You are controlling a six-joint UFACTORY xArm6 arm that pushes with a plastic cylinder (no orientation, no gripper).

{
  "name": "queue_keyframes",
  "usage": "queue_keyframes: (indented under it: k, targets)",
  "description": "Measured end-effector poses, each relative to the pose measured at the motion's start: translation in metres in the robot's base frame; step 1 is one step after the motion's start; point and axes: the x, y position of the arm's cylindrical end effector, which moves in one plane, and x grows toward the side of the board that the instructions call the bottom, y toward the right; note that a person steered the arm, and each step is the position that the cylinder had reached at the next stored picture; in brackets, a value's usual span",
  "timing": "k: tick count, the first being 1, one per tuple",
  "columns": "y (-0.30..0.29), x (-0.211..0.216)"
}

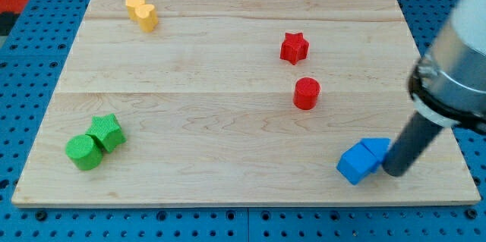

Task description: Push blue triangle towards center

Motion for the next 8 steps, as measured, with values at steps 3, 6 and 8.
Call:
queue_keyframes:
  k: [3,6,8]
  targets:
    - [-0.075,-0.023]
    - [-0.072,-0.083]
    - [-0.123,-0.093]
